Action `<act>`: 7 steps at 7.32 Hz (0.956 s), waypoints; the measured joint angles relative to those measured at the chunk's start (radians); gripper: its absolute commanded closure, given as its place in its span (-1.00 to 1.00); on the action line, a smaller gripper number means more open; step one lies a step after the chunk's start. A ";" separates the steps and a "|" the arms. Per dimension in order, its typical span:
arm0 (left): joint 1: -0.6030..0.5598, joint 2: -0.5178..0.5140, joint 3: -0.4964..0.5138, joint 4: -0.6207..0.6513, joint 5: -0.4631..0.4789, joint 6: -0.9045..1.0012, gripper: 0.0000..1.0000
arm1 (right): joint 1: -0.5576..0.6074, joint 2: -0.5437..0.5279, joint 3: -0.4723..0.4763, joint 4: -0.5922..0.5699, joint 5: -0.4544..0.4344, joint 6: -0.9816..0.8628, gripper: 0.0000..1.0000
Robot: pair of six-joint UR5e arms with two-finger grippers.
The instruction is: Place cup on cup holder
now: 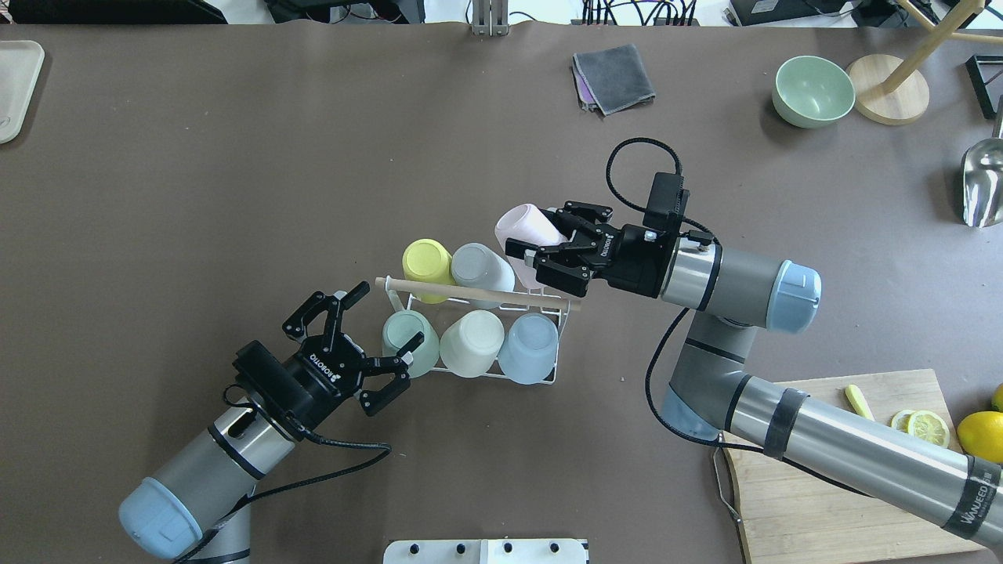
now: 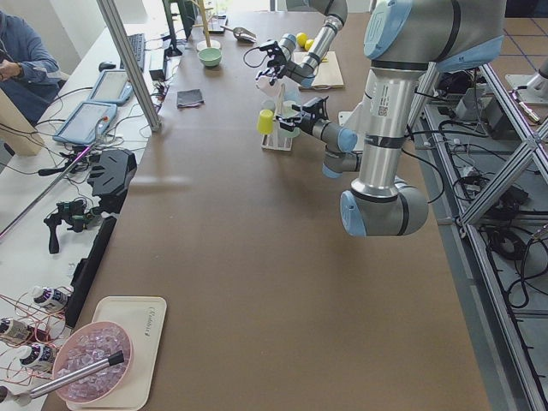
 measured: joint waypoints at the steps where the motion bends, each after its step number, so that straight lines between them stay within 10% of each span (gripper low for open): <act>1: -0.003 0.067 -0.122 0.131 -0.006 -0.015 -0.96 | 0.001 -0.001 0.001 0.005 -0.002 0.002 -1.00; 4: -0.161 0.165 -0.316 0.653 -0.220 -0.224 -0.96 | 0.025 -0.002 0.002 0.007 0.000 0.007 -1.00; 7: -0.528 0.201 -0.327 1.058 -0.729 -0.358 -0.96 | 0.167 -0.002 0.006 -0.093 0.022 0.008 -1.00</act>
